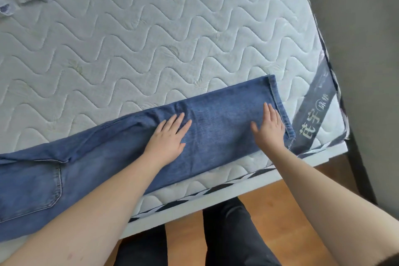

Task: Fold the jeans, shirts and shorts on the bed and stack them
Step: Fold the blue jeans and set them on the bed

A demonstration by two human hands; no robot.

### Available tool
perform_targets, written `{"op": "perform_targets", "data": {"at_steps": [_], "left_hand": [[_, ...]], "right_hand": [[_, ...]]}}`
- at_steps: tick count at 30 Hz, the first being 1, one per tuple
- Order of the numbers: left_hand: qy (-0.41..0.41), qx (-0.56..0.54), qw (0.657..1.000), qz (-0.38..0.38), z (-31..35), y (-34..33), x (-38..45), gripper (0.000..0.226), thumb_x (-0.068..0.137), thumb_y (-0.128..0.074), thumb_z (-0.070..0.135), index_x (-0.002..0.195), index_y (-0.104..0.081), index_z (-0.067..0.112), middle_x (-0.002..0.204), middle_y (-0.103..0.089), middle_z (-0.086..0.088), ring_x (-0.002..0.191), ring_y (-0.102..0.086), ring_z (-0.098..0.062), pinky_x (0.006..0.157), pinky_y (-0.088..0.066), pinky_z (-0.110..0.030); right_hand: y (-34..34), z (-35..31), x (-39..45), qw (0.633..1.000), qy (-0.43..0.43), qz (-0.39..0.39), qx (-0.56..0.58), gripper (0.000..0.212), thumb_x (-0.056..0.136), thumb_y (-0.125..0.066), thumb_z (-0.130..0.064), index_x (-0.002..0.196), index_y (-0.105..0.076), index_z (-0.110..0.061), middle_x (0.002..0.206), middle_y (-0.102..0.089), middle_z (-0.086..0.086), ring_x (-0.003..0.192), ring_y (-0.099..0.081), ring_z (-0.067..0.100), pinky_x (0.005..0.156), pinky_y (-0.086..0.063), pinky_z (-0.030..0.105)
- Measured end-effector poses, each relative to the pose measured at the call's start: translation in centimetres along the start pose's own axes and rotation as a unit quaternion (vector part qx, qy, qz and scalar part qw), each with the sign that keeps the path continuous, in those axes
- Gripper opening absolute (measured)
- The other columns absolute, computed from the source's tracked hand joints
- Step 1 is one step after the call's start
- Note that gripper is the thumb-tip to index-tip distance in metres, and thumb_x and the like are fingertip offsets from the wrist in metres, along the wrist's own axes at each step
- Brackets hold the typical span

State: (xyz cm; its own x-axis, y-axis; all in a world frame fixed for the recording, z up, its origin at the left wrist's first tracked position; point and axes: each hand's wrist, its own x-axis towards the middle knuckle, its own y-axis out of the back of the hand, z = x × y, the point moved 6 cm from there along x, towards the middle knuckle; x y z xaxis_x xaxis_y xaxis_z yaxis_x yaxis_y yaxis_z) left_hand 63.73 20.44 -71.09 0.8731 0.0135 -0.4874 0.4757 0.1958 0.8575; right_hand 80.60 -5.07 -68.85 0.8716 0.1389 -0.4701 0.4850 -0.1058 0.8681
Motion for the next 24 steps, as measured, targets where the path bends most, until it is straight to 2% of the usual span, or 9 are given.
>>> {"op": "perform_targets", "data": {"at_steps": [4, 7, 10, 12, 14, 18, 20, 22, 24], "left_hand": [[-0.012, 0.006, 1.000, -0.025, 2.0, 0.4, 1.8, 0.082, 0.097, -0.050, 0.049, 0.157, 0.003, 0.031, 0.165, 0.013, 0.000, 0.152, 0.003, -0.021, 0.122, -0.009, -0.044], [-0.011, 0.019, 0.998, -0.056, 2.6, 0.2, 2.9, 0.091, 0.092, -0.057, 0.051, 0.157, 0.005, 0.032, 0.164, 0.017, 0.004, 0.152, 0.004, -0.020, 0.121, -0.012, -0.047], [-0.003, 0.021, 0.996, -0.084, 2.6, -0.5, 3.4, 0.098, 0.089, -0.061, 0.051, 0.156, 0.009, 0.034, 0.163, 0.020, 0.005, 0.152, 0.008, -0.020, 0.121, -0.012, -0.050], [0.002, 0.023, 0.995, -0.095, 2.5, -0.8, 3.5, 0.100, 0.089, -0.062, 0.052, 0.155, 0.012, 0.035, 0.162, 0.023, 0.006, 0.151, 0.011, -0.020, 0.121, -0.010, -0.050], [0.006, 0.025, 0.994, -0.104, 2.5, -0.9, 3.5, 0.100, 0.090, -0.061, 0.053, 0.154, 0.013, 0.036, 0.162, 0.026, 0.006, 0.151, 0.013, -0.020, 0.121, -0.009, -0.050], [0.012, 0.020, 0.994, -0.109, 2.6, -0.7, 3.5, 0.097, 0.092, -0.059, 0.052, 0.154, 0.014, 0.037, 0.161, 0.027, 0.006, 0.151, 0.015, -0.020, 0.121, -0.007, -0.050], [0.014, 0.016, 0.994, -0.111, 2.6, -0.6, 3.4, 0.096, 0.092, -0.058, 0.051, 0.154, 0.014, 0.036, 0.161, 0.027, 0.006, 0.151, 0.015, -0.020, 0.122, -0.007, -0.050], [0.014, 0.010, 0.993, -0.116, 2.8, -0.4, 3.4, 0.093, 0.094, -0.056, 0.050, 0.154, 0.014, 0.035, 0.161, 0.027, 0.006, 0.151, 0.016, -0.020, 0.122, -0.006, -0.051], [0.013, -0.009, 0.993, -0.113, 2.9, 0.0, 3.4, 0.084, 0.097, -0.051, 0.045, 0.156, 0.009, 0.035, 0.163, 0.022, 0.006, 0.151, 0.013, -0.020, 0.122, -0.007, -0.051]], "right_hand": [[1.6, 3.3, 2.8, 0.999, -0.033, 0.002, 0.013, 0.078, 0.096, -0.051, -0.039, 0.157, -0.005, -0.019, 0.164, -0.007, 0.000, 0.150, -0.008, 0.022, 0.121, -0.008, 0.044], [2.3, 5.0, 5.0, 0.995, -0.073, -0.017, 0.060, 0.078, 0.094, -0.058, -0.039, 0.155, -0.015, -0.017, 0.157, -0.029, 0.009, 0.143, -0.029, 0.029, 0.116, -0.025, 0.048], [3.0, 5.6, 6.9, 0.991, -0.072, -0.031, 0.108, 0.067, 0.092, -0.062, -0.040, 0.147, -0.034, -0.015, 0.141, -0.047, 0.013, 0.128, -0.045, 0.032, 0.107, -0.038, 0.046], [3.5, 5.7, 7.8, 0.985, -0.074, -0.061, 0.143, 0.058, 0.091, -0.063, -0.042, 0.139, -0.044, -0.013, 0.126, -0.059, 0.010, 0.112, -0.056, 0.030, 0.091, -0.044, 0.036], [3.9, 5.4, 8.3, 0.981, -0.062, -0.108, 0.146, 0.042, 0.092, -0.062, -0.040, 0.125, -0.052, -0.016, 0.113, -0.066, 0.008, 0.094, -0.060, 0.027, 0.077, -0.045, 0.032], [4.6, 3.1, 7.5, 0.966, -0.024, -0.174, 0.190, 0.019, 0.090, -0.060, -0.028, 0.108, -0.056, -0.023, 0.098, -0.069, 0.005, 0.084, -0.066, 0.023, 0.073, -0.056, 0.037], [5.4, 1.3, 6.4, 0.965, 0.015, -0.164, 0.203, 0.015, 0.089, -0.057, -0.022, 0.103, -0.055, -0.026, 0.091, -0.068, -0.001, 0.080, -0.066, 0.017, 0.066, -0.054, 0.032], [6.4, -0.8, 4.8, 0.974, 0.067, -0.129, 0.172, 0.016, 0.090, -0.056, -0.021, 0.101, -0.052, -0.031, 0.084, -0.064, -0.011, 0.074, -0.060, 0.004, 0.059, -0.043, 0.021], [6.9, -3.0, 2.6, 0.975, 0.102, -0.107, 0.165, 0.019, 0.091, -0.054, -0.023, 0.105, -0.050, -0.035, 0.081, -0.062, -0.014, 0.069, -0.056, 0.002, 0.056, -0.037, 0.019]]}}
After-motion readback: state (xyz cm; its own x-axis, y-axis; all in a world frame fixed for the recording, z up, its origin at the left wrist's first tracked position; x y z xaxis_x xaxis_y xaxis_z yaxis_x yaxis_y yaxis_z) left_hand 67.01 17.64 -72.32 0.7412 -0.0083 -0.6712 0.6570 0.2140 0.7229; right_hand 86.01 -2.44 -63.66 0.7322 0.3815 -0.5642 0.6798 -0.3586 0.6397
